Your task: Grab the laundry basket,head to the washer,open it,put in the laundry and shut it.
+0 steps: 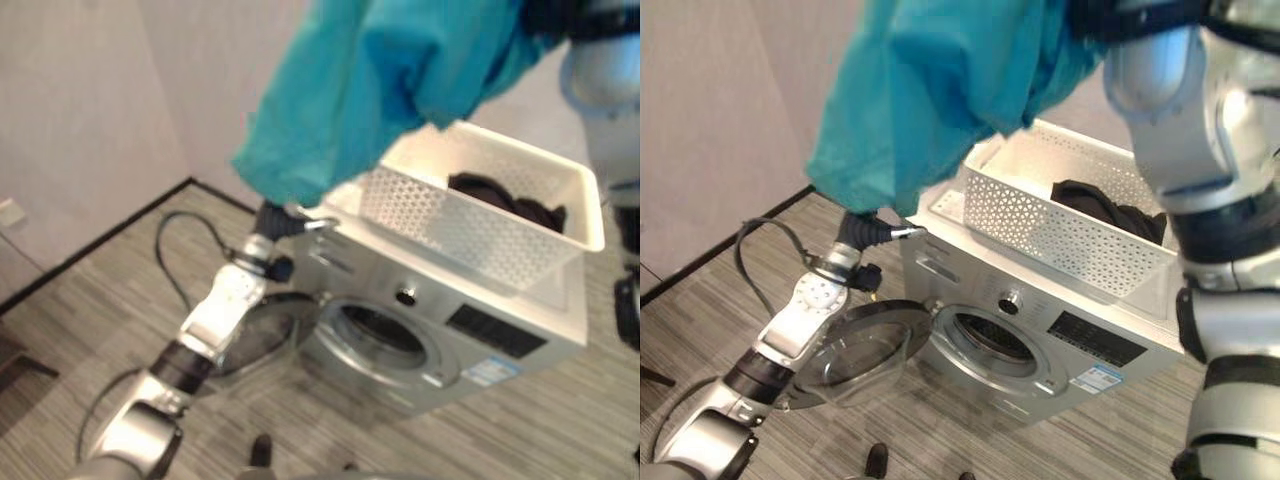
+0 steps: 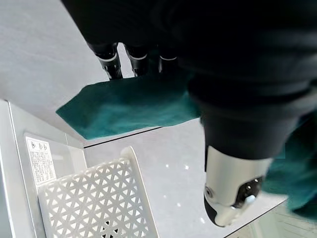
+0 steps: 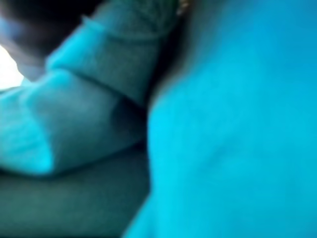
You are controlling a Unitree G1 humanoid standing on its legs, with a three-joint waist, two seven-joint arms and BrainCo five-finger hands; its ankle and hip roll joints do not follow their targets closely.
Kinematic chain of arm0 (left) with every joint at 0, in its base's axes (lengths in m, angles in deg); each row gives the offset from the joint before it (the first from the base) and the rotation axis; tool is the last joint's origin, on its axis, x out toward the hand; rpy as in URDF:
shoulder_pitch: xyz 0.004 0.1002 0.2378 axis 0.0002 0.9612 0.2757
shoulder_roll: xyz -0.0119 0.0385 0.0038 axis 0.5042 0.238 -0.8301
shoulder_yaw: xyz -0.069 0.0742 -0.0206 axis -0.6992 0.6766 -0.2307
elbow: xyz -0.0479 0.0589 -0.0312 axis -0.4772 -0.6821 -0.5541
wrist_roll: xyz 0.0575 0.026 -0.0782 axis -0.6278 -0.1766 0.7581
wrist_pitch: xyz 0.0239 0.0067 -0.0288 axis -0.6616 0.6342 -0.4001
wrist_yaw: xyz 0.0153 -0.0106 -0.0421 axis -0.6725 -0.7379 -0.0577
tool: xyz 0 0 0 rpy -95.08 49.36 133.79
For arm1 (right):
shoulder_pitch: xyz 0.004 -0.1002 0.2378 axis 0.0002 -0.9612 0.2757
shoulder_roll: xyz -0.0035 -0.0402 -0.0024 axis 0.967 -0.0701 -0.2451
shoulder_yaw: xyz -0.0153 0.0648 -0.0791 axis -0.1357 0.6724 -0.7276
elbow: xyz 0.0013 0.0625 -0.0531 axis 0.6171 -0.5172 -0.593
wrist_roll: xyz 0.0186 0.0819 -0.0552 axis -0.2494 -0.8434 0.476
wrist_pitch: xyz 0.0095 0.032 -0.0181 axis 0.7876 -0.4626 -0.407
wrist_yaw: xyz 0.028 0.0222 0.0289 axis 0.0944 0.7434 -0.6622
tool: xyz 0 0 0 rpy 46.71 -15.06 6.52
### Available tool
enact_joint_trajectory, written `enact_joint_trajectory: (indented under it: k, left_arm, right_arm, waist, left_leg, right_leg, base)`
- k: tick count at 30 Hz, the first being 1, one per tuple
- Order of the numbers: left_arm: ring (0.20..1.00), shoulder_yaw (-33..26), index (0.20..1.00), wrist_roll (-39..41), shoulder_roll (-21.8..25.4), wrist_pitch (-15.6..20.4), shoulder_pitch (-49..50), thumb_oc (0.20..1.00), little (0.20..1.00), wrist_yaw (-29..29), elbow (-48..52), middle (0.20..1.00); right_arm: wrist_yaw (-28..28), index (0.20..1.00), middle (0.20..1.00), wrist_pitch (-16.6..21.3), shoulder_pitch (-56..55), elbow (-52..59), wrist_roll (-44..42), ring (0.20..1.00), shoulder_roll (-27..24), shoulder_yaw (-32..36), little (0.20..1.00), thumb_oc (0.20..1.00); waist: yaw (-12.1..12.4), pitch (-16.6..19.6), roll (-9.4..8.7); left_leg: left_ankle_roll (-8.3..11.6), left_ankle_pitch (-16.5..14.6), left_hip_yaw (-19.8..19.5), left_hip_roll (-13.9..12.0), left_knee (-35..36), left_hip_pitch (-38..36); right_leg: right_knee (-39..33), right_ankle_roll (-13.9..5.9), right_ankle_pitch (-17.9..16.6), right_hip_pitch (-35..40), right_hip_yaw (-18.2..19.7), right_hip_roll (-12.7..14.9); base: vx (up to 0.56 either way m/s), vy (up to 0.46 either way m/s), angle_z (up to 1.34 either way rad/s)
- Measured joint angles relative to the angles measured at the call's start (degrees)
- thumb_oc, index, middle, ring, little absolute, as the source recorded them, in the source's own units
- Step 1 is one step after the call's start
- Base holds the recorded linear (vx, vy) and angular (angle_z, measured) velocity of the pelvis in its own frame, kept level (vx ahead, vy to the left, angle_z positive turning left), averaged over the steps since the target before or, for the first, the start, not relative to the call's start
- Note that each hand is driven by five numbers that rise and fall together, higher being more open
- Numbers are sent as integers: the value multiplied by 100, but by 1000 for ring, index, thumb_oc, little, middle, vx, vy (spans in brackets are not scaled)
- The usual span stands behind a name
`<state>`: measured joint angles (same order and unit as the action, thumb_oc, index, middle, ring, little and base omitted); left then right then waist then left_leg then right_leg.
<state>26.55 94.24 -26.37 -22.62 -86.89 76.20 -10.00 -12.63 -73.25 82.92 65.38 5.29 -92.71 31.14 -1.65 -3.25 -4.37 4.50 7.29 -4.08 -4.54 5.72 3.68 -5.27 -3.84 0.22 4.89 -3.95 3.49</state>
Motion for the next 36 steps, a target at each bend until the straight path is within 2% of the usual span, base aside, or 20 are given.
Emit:
enact_joint_trajectory:
  k: [14,20,29,31,36]
  left_arm:
    - [1000,-173,1000,0,2,-79,138,1000,1000,-58,349,1000]
    - [1000,-251,1000,149,4,-113,538,1000,1000,-137,559,1000]
    - [1000,-391,1000,230,18,-210,844,1000,1000,-244,558,1000]
    - [1000,-397,1000,234,7,-211,842,1000,1000,-240,559,1000]
    - [1000,-406,1000,254,-7,-211,842,1000,1000,-235,583,1000]
  right_arm:
    - [-952,200,200,402,-336,887,-451,200,349,-494,200,200]
    - [-1086,200,200,452,-866,878,-509,200,487,-491,200,200]
    - [-1298,200,200,437,-1724,923,-686,200,619,-264,200,200]
    - [-1305,200,200,433,-1914,941,-774,200,937,-156,200,200]
    - [-1309,200,200,434,-1930,941,-788,200,1320,-158,200,200]
  waist:
    - [36,-58,-113]
    - [93,-88,-215]
    - [102,-98,-200]
    - [96,-106,-188]
    - [100,-127,-154]
  left_leg:
    - [-30,-29,174,0,0,-88]
    - [-40,-40,163,12,2,-72]
    - [-49,-52,146,13,3,-44]
    - [-50,-53,152,15,2,-47]
    - [-52,-54,158,16,2,-51]
  right_leg:
    - [37,-21,-15,13,150,25]
    - [33,-25,-17,4,138,37]
    - [35,-23,-15,-14,122,38]
    - [35,-23,-16,-14,126,40]
    - [36,-23,-16,-12,129,42]
  base:
    - [0,0,-6]
    - [0,0,0]
    - [0,0,0]
    - [0,0,0]
    - [0,0,0]
